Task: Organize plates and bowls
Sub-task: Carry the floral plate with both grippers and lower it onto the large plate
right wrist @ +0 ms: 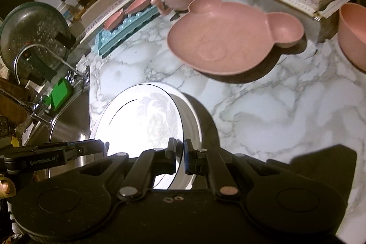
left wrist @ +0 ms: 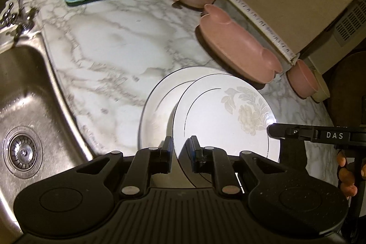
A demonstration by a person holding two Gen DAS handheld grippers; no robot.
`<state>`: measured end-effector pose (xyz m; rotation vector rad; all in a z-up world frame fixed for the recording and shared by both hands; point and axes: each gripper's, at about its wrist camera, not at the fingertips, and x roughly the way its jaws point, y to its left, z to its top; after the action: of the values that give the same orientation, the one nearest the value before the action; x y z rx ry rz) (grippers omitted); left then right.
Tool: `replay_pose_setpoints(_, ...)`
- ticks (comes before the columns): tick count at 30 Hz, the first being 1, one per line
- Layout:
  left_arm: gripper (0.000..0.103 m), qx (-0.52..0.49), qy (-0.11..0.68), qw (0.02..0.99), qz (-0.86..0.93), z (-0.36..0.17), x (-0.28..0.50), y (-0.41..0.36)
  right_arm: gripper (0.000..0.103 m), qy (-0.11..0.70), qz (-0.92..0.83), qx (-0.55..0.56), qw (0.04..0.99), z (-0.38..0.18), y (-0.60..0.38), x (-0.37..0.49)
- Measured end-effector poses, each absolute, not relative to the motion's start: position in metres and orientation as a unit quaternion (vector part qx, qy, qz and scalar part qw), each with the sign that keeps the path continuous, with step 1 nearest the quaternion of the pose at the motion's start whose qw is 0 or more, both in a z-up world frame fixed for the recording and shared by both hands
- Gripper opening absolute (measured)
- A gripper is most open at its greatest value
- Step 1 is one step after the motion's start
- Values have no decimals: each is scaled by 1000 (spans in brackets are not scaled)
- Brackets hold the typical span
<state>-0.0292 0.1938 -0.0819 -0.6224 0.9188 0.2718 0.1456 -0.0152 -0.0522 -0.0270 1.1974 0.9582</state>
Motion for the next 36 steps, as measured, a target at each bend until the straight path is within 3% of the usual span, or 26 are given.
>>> replay_pose_setpoints(36,15,-288,462,831,116,-83,-21,202,6,565,417,-11,711,-72,-3,144)
